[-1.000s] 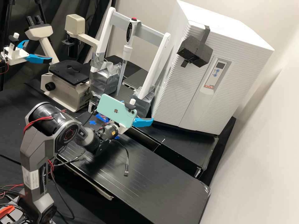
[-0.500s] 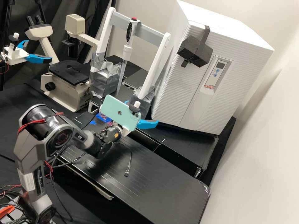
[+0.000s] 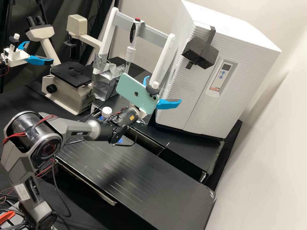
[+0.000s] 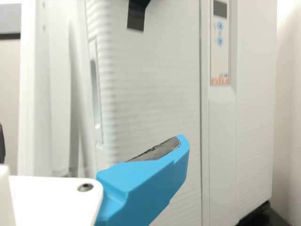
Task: Open the door
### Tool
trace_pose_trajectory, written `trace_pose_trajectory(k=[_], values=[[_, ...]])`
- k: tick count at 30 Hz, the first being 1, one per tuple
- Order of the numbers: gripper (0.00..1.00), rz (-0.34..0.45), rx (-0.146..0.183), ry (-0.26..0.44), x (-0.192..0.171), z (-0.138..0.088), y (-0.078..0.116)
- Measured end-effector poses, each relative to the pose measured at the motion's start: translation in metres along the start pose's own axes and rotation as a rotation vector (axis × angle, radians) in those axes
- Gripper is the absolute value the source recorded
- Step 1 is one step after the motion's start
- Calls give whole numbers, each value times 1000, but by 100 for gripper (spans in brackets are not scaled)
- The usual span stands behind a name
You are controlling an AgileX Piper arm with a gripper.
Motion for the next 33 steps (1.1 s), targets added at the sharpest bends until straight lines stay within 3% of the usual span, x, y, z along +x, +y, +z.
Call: trace_pose_trajectory(k=[6, 17, 18, 33], values=[[100, 50, -9, -14, 18, 1, 17], [100, 72, -13, -61, 36, 14, 26], [0, 73, -13, -60, 37, 13, 26], [0, 86, -11, -66, 37, 16, 31]])
